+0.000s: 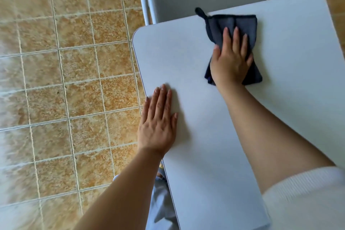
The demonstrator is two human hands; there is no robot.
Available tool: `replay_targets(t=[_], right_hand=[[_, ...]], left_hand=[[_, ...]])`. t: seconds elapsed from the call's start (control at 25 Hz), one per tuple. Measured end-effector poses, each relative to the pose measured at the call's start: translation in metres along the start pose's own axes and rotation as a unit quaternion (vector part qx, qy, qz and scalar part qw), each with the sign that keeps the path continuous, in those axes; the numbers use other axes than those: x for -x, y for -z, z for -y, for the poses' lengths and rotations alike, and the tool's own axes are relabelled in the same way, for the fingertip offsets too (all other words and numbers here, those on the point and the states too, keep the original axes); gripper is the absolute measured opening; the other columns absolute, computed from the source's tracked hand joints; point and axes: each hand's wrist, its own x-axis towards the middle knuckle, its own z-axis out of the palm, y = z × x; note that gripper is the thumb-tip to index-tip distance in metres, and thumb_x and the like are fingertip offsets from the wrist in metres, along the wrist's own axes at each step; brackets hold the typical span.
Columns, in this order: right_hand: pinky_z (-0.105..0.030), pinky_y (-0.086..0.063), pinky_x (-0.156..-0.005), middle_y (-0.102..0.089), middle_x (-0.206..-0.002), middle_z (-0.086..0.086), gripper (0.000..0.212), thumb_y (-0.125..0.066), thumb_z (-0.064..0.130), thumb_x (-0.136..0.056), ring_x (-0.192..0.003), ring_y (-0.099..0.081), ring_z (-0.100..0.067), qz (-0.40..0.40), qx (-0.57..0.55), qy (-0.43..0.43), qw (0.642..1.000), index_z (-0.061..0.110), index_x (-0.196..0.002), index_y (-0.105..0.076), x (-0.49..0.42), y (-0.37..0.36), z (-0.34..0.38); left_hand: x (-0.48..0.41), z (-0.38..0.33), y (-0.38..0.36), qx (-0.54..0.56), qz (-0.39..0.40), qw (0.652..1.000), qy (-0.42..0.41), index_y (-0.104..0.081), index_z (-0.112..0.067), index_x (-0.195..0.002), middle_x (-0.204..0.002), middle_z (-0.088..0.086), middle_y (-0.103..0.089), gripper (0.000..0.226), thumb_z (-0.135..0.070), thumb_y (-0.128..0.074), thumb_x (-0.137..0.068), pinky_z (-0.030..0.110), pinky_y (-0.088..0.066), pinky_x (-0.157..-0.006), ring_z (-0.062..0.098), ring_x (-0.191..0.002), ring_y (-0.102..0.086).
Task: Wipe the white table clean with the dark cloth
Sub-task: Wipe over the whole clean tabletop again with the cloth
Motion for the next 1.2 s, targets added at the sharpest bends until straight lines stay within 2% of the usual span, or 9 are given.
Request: replay_targets(t=[0.12,0.32,0.48,0.6,0.76,0.92,1.04,1.12,1.2], right_hand=[[-0.048,-0.018,-0.119,-0.021,-0.164,0.007,0.053,-0.034,0.042,-0.102,-0.153,-0.015,-0.020,0.029,0.006,0.081,0.996,0.035,-0.155,-0.026,-0.018,-0.005,0.048],[-0.048,-0.019,-0.118,-0.024,-0.163,0.009,0.052,-0.037,0.042,-0.102,-0.152,-0.018,-0.019,0.063,0.014,0.242,0.968,0.036,-0.153,-0.030,0.013,-0.010,0.091],[-0.048,-0.015,-0.119,-0.019,-0.164,0.011,0.051,-0.034,0.042,-0.104,-0.153,-0.013,-0.015,0.083,0.025,0.286,0.954,0.038,-0.154,-0.026,0.038,-0.008,0.080],[-0.050,-0.022,-0.116,-0.028,-0.162,0.010,0.051,-0.035,0.042,-0.101,-0.151,-0.022,-0.017,0.049,0.015,0.297,0.953,0.036,-0.152,-0.034,0.075,-0.009,0.058],[-0.051,-0.032,-0.110,-0.037,-0.158,0.007,0.049,-0.040,0.041,-0.100,-0.148,-0.032,-0.019,0.003,0.001,0.276,0.961,0.033,-0.148,-0.042,0.142,-0.009,0.027],[-0.050,-0.032,-0.112,-0.034,-0.160,0.007,0.047,-0.036,0.041,-0.104,-0.149,-0.029,-0.019,-0.009,0.005,0.223,0.975,0.033,-0.151,-0.038,0.230,-0.003,-0.004],[-0.049,-0.034,-0.112,-0.032,-0.161,0.005,0.047,-0.033,0.040,-0.105,-0.149,-0.029,-0.021,-0.012,0.025,0.194,0.981,0.031,-0.152,-0.037,0.302,0.003,-0.042],[-0.049,-0.038,-0.110,-0.033,-0.160,0.003,0.048,-0.035,0.040,-0.105,-0.149,-0.030,-0.022,-0.013,0.050,0.151,0.987,0.029,-0.152,-0.037,0.334,0.008,-0.070],[-0.048,-0.039,-0.107,-0.036,-0.159,0.002,0.049,-0.037,0.040,-0.103,-0.147,-0.035,-0.023,-0.026,0.065,0.057,0.996,0.029,-0.151,-0.039,0.341,0.010,-0.088]], left_hand=[[0.002,0.002,-0.001,0.001,0.001,1.000,-0.001,-0.019,-0.009,-0.154,-0.162,0.005,-0.013,0.059,-0.035,-0.029,-0.102,0.040,-0.010,-0.122,0.017,-0.150,-0.007],[0.003,0.005,0.002,0.026,-0.001,1.000,-0.008,-0.019,-0.009,-0.154,-0.162,0.005,-0.014,0.058,-0.034,-0.029,-0.102,0.039,-0.009,-0.122,0.017,-0.150,-0.008],[0.012,0.015,0.003,0.022,0.011,0.999,-0.023,-0.020,-0.008,-0.154,-0.162,0.006,-0.016,0.058,-0.031,-0.031,-0.102,0.039,-0.009,-0.122,0.019,-0.150,-0.010],[0.031,0.022,0.008,0.021,0.015,1.000,-0.011,-0.021,-0.006,-0.153,-0.161,0.008,-0.017,0.057,-0.031,-0.027,-0.102,0.041,-0.011,-0.121,0.020,-0.150,-0.011],[0.061,0.030,0.016,0.021,0.020,1.000,-0.010,-0.018,-0.006,-0.154,-0.162,0.008,-0.014,0.057,-0.032,-0.024,-0.103,0.041,-0.009,-0.122,0.019,-0.150,-0.007],[0.081,0.035,0.025,0.028,0.025,0.999,0.026,-0.014,-0.007,-0.154,-0.162,0.008,-0.011,0.059,-0.035,-0.021,-0.103,0.039,-0.006,-0.121,0.017,-0.150,-0.006],[0.095,0.031,0.027,0.026,0.035,0.999,0.014,-0.012,-0.008,-0.154,-0.163,0.007,-0.009,0.060,-0.038,-0.016,-0.103,0.037,-0.001,-0.121,0.016,-0.150,-0.003],[0.101,0.025,0.026,0.032,0.049,0.998,-0.004,-0.009,-0.009,-0.154,-0.163,0.006,-0.006,0.060,-0.039,-0.013,-0.103,0.035,0.003,-0.121,0.014,-0.150,0.002],[0.103,0.016,0.025,0.035,0.057,0.997,-0.022,-0.007,-0.010,-0.154,-0.163,0.005,-0.004,0.060,-0.039,-0.012,-0.102,0.034,0.005,-0.121,0.013,-0.149,0.004]])
